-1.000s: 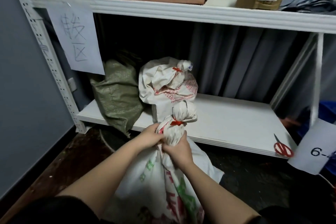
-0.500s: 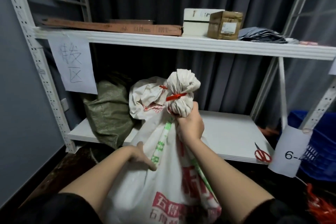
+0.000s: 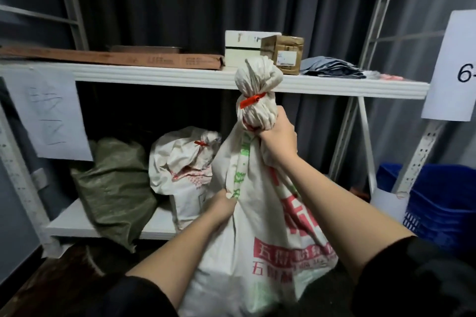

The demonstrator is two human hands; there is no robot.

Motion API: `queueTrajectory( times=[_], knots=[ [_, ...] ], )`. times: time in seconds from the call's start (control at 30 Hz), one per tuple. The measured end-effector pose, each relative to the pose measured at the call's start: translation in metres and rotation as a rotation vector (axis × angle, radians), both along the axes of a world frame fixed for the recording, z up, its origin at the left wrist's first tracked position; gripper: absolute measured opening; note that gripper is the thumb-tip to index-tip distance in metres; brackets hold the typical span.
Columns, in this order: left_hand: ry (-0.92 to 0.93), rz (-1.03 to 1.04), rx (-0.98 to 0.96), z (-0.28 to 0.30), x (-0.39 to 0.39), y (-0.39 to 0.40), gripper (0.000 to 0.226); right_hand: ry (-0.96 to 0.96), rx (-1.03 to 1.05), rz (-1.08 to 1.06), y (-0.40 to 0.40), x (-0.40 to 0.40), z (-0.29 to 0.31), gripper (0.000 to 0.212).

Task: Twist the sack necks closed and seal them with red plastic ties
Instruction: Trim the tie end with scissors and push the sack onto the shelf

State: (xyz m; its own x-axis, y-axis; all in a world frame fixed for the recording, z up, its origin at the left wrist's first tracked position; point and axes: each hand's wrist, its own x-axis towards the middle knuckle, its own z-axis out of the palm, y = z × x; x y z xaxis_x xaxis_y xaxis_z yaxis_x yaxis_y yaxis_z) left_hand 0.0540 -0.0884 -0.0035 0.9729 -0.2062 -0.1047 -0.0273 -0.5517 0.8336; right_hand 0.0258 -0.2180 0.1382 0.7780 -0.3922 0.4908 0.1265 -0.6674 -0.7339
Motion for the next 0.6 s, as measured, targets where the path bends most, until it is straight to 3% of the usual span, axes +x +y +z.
queueTrajectory(
  times=[0.43,0.53,0.6],
  knots=[
    [0.046,0.134,-0.174,-0.065,0.162,-0.144,0.027,0.065,-0.273,0.14,-0.124,0.17,-0.042,0.025],
    [0.028,0.2,-0.273,-0.077,0.2,-0.156,0.028,0.091,-0.226,0.131,-0.136,0.214,-0.062,0.039],
    [0.006,0.244,-0.354,-0.084,0.222,-0.157,0.028,0.21,-0.245,0.118,-0.139,0.242,-0.082,0.054]
  ],
)
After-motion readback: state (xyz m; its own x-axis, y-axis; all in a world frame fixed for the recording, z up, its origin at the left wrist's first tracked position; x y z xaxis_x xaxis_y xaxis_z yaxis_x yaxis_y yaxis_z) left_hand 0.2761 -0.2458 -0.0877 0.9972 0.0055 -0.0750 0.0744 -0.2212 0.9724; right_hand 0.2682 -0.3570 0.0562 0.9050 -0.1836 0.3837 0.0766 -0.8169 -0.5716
